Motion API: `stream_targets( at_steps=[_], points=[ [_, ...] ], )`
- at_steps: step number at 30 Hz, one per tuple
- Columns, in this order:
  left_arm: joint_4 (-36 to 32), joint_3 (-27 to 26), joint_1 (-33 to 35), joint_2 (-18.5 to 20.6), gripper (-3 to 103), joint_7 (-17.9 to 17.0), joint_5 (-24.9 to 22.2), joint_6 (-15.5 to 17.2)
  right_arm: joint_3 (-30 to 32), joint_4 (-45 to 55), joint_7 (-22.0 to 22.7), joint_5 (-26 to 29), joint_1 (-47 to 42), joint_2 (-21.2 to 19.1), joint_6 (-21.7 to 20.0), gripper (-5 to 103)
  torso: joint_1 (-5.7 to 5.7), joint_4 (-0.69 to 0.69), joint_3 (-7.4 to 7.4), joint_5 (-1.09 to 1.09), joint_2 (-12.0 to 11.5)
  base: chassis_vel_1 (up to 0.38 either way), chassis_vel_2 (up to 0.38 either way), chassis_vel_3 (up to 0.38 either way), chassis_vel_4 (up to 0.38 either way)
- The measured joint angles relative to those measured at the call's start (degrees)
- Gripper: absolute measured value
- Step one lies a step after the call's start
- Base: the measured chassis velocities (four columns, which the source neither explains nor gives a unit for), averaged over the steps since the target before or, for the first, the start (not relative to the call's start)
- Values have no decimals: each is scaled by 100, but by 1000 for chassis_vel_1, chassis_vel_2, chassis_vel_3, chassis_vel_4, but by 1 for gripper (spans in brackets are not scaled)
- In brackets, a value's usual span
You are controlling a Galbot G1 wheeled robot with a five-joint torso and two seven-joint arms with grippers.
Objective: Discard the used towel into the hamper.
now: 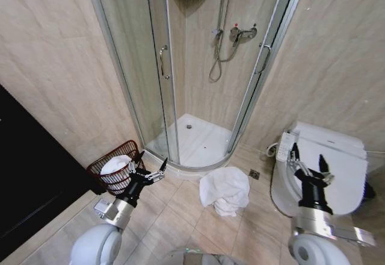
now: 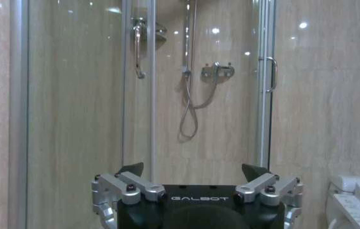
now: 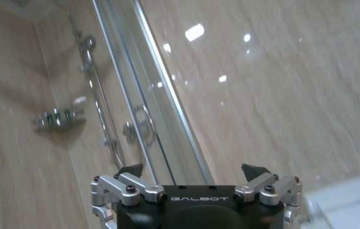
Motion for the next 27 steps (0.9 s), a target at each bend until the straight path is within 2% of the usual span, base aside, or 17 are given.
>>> stream_targets(
  at_steps=[3, 6, 19, 27],
  points=[
    [0, 0, 0, 0, 100, 0, 0, 0, -123, -316, 12, 222, 162, 5, -245, 100, -33, 1, -39, 1, -75, 0, 0, 0, 0],
    [0, 0, 0, 0, 100, 0, 0, 0, -191, -492, 133, 297, 269, 68, -287, 100, -62, 1, -73, 1, -138, 0, 0, 0, 0],
    [0, 0, 0, 0, 100, 0, 0, 0, -197, -1069, 100, -247, 106, 91, 466, 100, -216, 0, -269, 1, -487, -7, -8, -8, -5],
    [0, 0, 0, 0, 100, 0, 0, 0, -224, -1210, 83, -339, 179, 55, 472, 100, -305, 0, -380, 1, -688, -65, -65, -71, -63]
  ],
)
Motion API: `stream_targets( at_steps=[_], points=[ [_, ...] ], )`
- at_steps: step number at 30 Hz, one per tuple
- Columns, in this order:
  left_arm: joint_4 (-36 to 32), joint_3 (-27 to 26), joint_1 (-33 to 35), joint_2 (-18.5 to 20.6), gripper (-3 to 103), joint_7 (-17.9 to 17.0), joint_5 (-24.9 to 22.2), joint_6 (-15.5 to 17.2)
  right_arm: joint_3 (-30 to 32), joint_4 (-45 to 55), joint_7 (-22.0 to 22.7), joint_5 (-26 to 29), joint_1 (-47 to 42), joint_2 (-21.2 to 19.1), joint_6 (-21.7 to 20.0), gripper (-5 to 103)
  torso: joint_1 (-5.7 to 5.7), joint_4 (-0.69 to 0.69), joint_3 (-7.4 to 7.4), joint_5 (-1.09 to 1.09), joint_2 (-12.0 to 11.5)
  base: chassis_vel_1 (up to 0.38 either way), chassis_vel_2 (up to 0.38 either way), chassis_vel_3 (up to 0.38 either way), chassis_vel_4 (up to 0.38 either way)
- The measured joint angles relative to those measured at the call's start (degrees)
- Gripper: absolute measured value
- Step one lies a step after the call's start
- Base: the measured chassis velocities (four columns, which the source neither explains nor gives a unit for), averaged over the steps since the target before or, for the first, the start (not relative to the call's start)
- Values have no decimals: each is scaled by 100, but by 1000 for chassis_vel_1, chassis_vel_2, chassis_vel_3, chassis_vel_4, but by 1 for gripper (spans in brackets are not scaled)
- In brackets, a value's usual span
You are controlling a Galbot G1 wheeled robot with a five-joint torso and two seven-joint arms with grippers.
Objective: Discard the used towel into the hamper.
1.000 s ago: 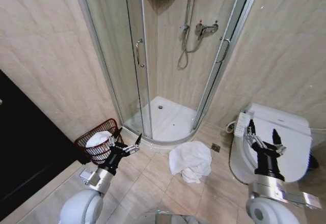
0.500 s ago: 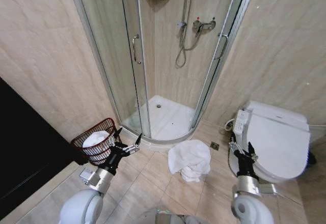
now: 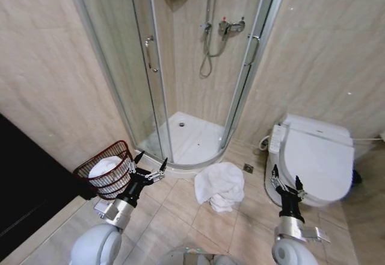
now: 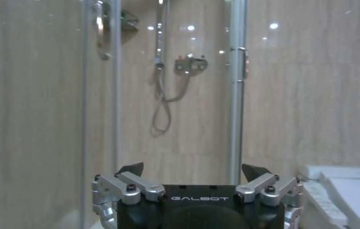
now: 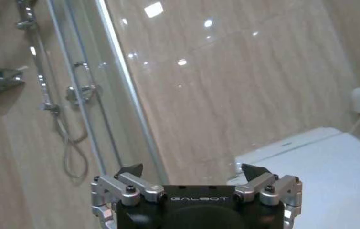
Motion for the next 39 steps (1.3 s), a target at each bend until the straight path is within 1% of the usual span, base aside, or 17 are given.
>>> stream_targets(
  at_steps=[8, 12, 15, 16, 19, 23, 25, 28, 29, 30, 32, 33, 34, 36, 39],
  points=[
    [0, 0, 0, 0, 100, 0, 0, 0, 46, -27, -15, -9, 36, -76, -234, 100, -80, 1, -112, 0, -191, -32, -32, -37, -37],
    [0, 0, 0, 0, 100, 0, 0, 0, 66, -27, -17, -9, 49, -89, -250, 100, -115, 0, -151, 0, -266, 0, 0, 0, 0],
    [0, 0, 0, 0, 100, 0, 1, 0, 57, -63, 57, 62, 186, -46, 103, 100, -145, 1, -189, 0, -335, 0, 0, 0, 0],
    [0, 0, 0, 0, 100, 0, 1, 0, 57, -63, 57, 62, 186, -46, 103, 100, -145, 1, -189, 0, -335, 0, 0, 0, 0],
    [0, 0, 0, 0, 100, 0, 0, 0, 140, -110, 100, 46, 250, -50, 331, 100, -187, 1, -236, 0, -425, 0, 0, 0, 0],
    [0, 0, 0, 0, 100, 0, 0, 0, 148, -126, 77, 17, 211, -52, 428, 100, -216, 1, -276, 0, -492, 0, 0, 0, 0],
    [0, 0, 0, 0, 100, 0, 0, 0, 123, -136, 31, -49, 147, -34, 423, 100, -243, 0, -317, 0, -561, 0, 0, 0, 0],
    [0, 0, 0, 0, 100, 0, 0, 0, 61, -115, -45, -151, 43, -9, 281, 100, -283, 1, -372, 0, -655, 0, 0, 0, 0],
    [0, 0, 0, 0, 100, 0, 0, 0, 61, -115, -45, -151, 43, -9, 281, 100, -283, 1, -372, 0, -655, 0, 0, 0, 0],
    [0, 0, 0, 0, 100, 0, 0, 0, 56, -111, -93, -228, 3, -2, 186, 100, -293, 2, -388, 0, -682, 0, 0, 0, 0],
    [0, 0, 0, 0, 100, 0, 0, 0, 105, -199, -349, -354, -68, -20, 59, 100, -311, 1, -411, -1, -722, 0, 0, 0, 0],
    [0, 0, 0, 0, 100, 0, 0, 0, 105, -199, -349, -354, -68, -20, 59, 100, -311, 1, -411, -1, -722, 0, 0, 0, 0],
    [0, 0, 0, 0, 100, 0, 0, 0, 128, -279, -453, -288, -81, -34, 77, 100, -322, 0, -422, 0, -744, 0, 0, 0, 0],
    [0, 0, 0, 0, 100, 0, 0, 0, 125, -456, -516, 42, -78, -75, 172, 100, -349, 1, -457, 0, -807, 0, 0, 0, 0],
    [0, 0, 0, 0, 100, 0, 0, 0, 131, -633, -535, 99, -63, -92, 239, 100, -380, 1, -491, 1, -871, 0, 0, 0, 0]
  ],
)
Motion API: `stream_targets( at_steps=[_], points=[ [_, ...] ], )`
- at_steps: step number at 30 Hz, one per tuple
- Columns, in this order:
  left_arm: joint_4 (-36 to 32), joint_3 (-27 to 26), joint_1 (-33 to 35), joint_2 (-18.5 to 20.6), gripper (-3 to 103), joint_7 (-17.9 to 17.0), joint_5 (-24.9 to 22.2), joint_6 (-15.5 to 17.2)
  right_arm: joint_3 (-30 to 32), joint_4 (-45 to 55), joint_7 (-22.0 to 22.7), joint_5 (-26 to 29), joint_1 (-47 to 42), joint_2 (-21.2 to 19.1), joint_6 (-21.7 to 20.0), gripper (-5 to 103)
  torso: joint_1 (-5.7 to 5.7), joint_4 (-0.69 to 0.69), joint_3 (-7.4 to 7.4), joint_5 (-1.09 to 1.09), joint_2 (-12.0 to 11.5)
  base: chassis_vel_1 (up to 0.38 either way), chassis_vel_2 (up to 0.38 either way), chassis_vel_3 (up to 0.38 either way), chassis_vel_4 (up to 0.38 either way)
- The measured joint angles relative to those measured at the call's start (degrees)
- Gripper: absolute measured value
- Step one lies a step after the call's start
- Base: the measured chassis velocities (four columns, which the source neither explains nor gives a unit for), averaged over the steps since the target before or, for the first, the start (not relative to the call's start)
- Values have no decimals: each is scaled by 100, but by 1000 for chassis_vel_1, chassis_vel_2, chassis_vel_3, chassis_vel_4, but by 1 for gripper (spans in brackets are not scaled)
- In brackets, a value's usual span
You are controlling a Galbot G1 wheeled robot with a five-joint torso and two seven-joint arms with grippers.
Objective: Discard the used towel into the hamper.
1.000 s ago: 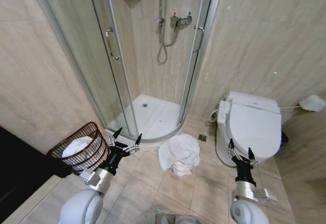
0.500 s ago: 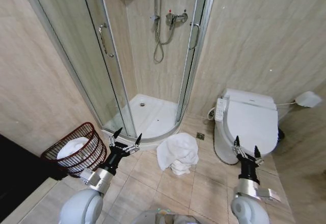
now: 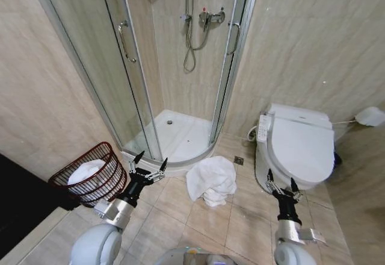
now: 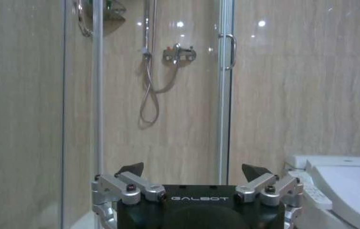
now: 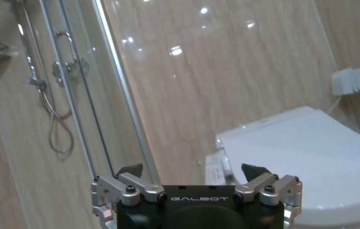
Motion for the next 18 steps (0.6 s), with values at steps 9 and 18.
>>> stream_targets(
  at_steps=[9, 18],
  points=[
    [0, 0, 0, 0, 100, 0, 0, 0, -22, -36, -20, -179, -17, 59, 12, 100, -86, 0, -115, -1, -200, 0, 0, 0, 0],
    [0, 0, 0, 0, 100, 0, 0, 0, -55, -634, -238, -276, 132, 71, 97, 100, -151, 0, -216, 1, -368, 0, 0, 0, 0]
  ],
)
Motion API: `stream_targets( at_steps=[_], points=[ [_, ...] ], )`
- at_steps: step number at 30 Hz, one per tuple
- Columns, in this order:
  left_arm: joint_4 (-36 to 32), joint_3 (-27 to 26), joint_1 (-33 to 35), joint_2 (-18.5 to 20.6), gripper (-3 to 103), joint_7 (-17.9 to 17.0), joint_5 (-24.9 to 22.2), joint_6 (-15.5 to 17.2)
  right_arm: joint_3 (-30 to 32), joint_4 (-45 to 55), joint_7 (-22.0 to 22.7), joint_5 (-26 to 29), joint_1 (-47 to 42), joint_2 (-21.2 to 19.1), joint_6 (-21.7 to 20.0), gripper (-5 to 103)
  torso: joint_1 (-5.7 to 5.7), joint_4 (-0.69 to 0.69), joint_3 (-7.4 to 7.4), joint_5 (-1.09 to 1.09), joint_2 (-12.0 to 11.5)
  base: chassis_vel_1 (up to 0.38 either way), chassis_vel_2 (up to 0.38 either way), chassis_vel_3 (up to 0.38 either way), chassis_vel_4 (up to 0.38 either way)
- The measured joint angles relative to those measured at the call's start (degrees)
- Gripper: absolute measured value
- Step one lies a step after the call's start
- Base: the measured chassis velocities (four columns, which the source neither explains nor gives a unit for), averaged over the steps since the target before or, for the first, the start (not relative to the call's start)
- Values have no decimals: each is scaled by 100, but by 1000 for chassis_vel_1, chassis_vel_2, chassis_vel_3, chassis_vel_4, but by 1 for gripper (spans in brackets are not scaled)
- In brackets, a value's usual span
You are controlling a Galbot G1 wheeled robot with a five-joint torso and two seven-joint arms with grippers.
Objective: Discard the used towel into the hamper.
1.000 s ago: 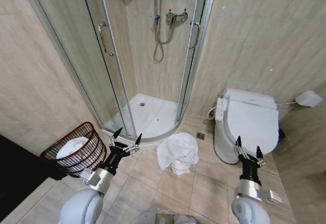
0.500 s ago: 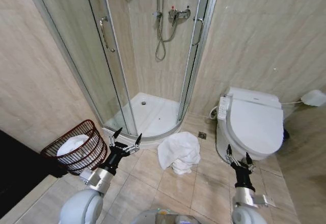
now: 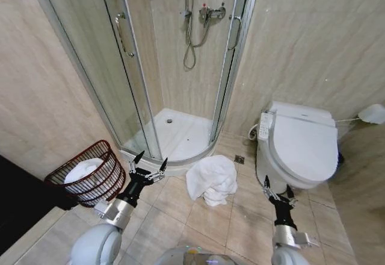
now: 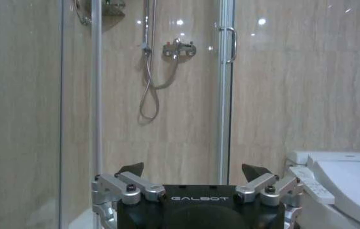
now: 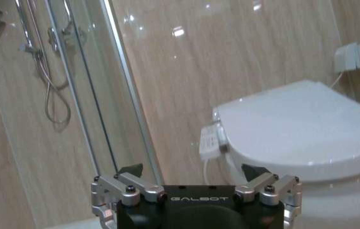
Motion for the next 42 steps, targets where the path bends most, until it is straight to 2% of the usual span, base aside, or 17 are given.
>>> stream_targets(
  at_steps=[11, 14, 15, 18, 22, 31, 40, 42],
  points=[
    [0, 0, 1, 0, 100, 0, 0, 0, -157, -546, -279, -158, 212, 51, 85, 100, -102, 0, -136, -1, -233, -38, 57, 47, -58],
    [0, 0, 0, 0, 100, 0, 0, 0, -123, -526, -379, -583, 98, 75, 297, 100, -140, 0, -194, -2, -337, -145, 135, 129, -123],
    [0, 0, 0, 0, 100, 0, 0, 0, -123, -526, -379, -583, 98, 75, 297, 100, -140, 0, -194, -2, -337, -139, 154, 128, -98],
    [0, 0, 0, 0, 100, 0, 0, 0, -149, -532, -430, -693, 59, 106, 704, 100, -178, 0, -245, -2, -424, -113, 117, 109, -53],
    [0, 0, 0, 0, 100, 0, 0, 0, -254, -620, -436, -708, 23, 123, 828, 100, -190, 0, -271, -1, -462, -67, 63, 21, -39],
    [0, 0, 1, 0, 100, 0, 0, 0, -257, -657, -453, -698, 37, 57, 860, 100, -193, 0, -275, -1, -461, -2, 6, 0, -2],
    [0, 0, 1, 0, 100, 0, 0, 0, -64, -1060, -313, -508, 427, -85, 868, 100, -268, 0, -382, 0, -650, 0, 0, 0, 0],
    [0, 0, 1, 0, 100, 0, 0, 0, -101, -1037, -287, -415, 379, -141, 715, 100, -292, 0, -417, -3, -708, 0, 0, 0, 0]
  ],
)
